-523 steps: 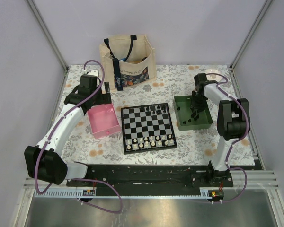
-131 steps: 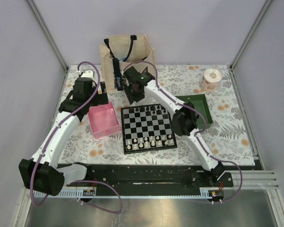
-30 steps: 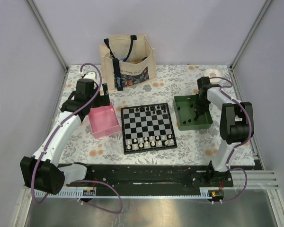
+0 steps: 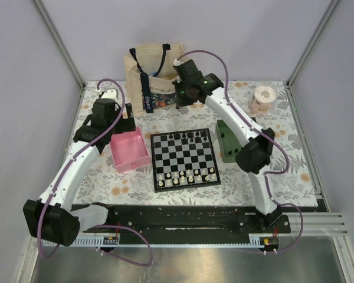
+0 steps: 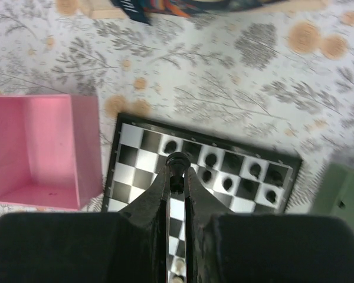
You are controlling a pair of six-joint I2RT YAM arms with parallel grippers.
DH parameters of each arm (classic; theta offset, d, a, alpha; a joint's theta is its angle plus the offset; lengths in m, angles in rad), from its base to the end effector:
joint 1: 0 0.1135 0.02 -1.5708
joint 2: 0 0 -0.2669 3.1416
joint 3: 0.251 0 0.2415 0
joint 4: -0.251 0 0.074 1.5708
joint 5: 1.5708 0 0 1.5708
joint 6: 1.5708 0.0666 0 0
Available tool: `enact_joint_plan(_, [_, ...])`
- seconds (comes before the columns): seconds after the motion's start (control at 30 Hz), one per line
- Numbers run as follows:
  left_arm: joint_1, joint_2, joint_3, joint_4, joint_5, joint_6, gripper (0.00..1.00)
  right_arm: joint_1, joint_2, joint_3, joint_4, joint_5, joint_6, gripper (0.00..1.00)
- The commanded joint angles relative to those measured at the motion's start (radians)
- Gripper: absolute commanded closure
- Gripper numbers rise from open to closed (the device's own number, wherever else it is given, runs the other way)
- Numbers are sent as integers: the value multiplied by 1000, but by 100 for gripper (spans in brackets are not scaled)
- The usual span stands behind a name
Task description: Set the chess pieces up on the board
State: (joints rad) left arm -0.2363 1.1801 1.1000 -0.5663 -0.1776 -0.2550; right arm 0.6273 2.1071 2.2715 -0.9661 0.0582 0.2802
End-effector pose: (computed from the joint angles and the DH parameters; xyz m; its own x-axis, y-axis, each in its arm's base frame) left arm 0.2631 -0.0512 0.3173 -0.5902 -0.1132 -0.7993 -0.0574 0.9935 -0.0984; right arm 0.3869 0.2757 0.3394 -0.7120 -0.1752 -0.6799 -0.3707 0.9162 0.1522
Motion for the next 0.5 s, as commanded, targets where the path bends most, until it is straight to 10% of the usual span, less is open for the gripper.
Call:
enact_joint_plan(0.0, [-3,-62,9,43,-78,-16,1,78,164,268,-117,-17,-24,94])
enact_joint_plan(0.47, [0,-143,-37,94,-165,-36,1,190,341,312,-2,-89,-42,94])
